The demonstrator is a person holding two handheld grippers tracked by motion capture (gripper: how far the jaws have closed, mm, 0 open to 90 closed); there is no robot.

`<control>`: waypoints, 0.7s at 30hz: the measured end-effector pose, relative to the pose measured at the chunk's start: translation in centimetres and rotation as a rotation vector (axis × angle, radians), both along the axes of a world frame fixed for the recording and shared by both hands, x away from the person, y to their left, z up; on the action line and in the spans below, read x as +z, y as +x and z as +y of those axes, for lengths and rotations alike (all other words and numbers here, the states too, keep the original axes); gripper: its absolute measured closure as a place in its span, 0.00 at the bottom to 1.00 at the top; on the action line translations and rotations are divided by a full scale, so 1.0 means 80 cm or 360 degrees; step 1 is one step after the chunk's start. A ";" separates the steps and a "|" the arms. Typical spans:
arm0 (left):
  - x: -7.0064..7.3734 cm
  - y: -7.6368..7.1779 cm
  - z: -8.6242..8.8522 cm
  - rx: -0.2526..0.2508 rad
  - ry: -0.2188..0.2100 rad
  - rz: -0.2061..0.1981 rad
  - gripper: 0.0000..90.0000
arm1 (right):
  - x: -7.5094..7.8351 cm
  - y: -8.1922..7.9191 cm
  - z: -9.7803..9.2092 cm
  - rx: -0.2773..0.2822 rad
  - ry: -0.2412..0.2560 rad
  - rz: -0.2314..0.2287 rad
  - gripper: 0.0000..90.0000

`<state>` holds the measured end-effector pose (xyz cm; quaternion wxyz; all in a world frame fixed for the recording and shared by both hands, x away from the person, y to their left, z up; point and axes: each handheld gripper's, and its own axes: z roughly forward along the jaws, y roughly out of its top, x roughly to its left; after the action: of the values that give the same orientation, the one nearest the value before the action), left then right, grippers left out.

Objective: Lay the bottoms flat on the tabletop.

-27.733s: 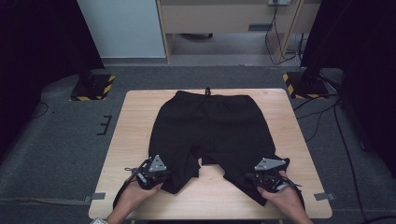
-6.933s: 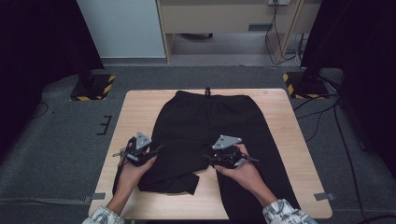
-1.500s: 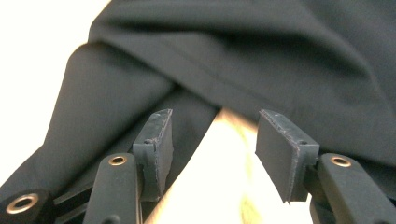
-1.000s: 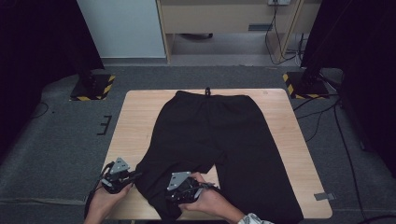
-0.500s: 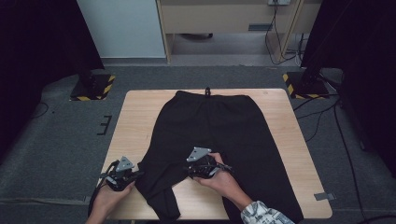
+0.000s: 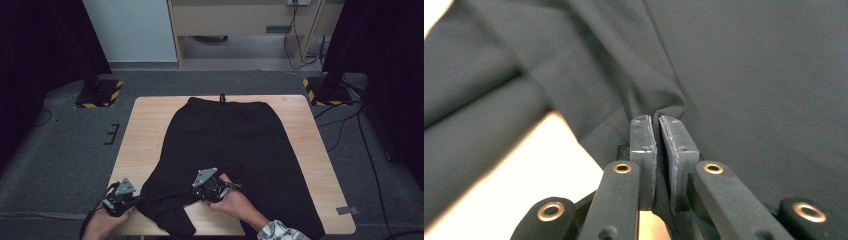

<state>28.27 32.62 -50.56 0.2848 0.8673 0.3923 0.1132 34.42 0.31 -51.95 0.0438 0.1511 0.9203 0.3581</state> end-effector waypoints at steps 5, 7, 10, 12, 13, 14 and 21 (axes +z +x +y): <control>0.021 0.000 0.022 0.0044 -0.0022 -0.0061 0.98 | 0.018 -0.006 -0.006 -0.0006 0.0131 0.0021 0.87; 0.024 0.010 0.021 0.0053 -0.0001 -0.0096 0.98 | 0.022 -0.006 -0.005 -0.0004 0.0117 -0.0004 0.87; 0.022 0.033 0.016 0.0090 -0.0029 -0.0112 0.96 | 0.020 -0.004 -0.005 -0.0010 0.0073 -0.0016 0.96; 0.016 0.046 0.007 0.0090 -0.0010 -0.0116 0.95 | 0.016 -0.001 -0.007 -0.0005 0.0041 0.0008 0.98; 0.012 0.051 0.004 0.0094 -0.0005 -0.0116 0.95 | 0.014 0.000 -0.008 -0.0014 0.0023 0.0010 0.98; 0.007 0.057 -0.002 0.0089 -0.0008 -0.0103 0.94 | 0.012 0.001 -0.010 -0.0018 0.0008 0.0005 0.98; -0.009 0.060 -0.021 0.0031 0.0003 -0.0077 0.93 | 0.003 0.012 -0.034 -0.0103 -0.0035 0.0025 0.98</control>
<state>33.09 30.97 -51.31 0.2921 0.8607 0.3937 0.1374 35.41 -2.40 -51.69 0.0499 0.1831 0.9191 0.3452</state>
